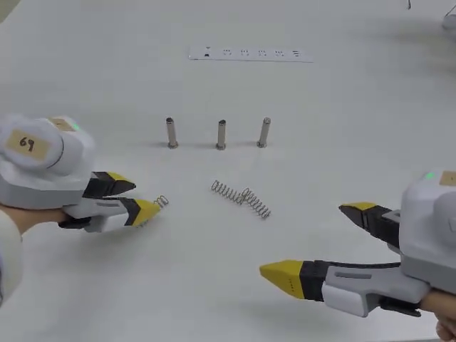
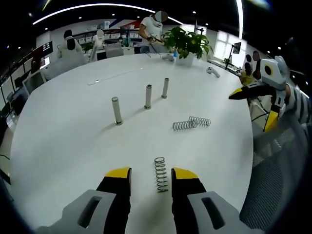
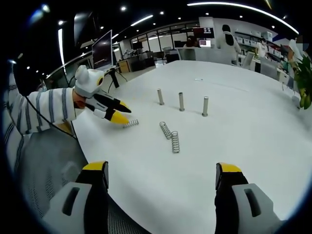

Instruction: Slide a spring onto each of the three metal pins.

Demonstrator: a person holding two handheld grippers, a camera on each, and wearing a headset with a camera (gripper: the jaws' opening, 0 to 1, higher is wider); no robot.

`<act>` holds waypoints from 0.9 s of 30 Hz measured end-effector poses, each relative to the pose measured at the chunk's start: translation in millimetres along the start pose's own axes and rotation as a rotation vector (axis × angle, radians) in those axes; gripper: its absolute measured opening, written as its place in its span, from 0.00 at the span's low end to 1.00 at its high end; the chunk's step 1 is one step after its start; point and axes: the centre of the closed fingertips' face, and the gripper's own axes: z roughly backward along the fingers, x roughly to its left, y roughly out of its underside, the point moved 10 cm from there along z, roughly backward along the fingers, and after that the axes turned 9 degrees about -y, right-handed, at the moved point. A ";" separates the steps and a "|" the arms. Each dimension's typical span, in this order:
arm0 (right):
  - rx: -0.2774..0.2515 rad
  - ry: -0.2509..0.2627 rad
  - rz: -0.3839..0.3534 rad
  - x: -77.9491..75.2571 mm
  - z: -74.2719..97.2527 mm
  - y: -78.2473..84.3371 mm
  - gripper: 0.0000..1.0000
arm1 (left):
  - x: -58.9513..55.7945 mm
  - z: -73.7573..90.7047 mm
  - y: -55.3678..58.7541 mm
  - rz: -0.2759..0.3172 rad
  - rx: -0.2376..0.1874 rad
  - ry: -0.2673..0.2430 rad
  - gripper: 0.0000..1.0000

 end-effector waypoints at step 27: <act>0.027 -0.002 0.030 3.7 0.3 -4.0 0.88 | -12.9 2.1 20.9 0.095 0.011 -0.018 0.12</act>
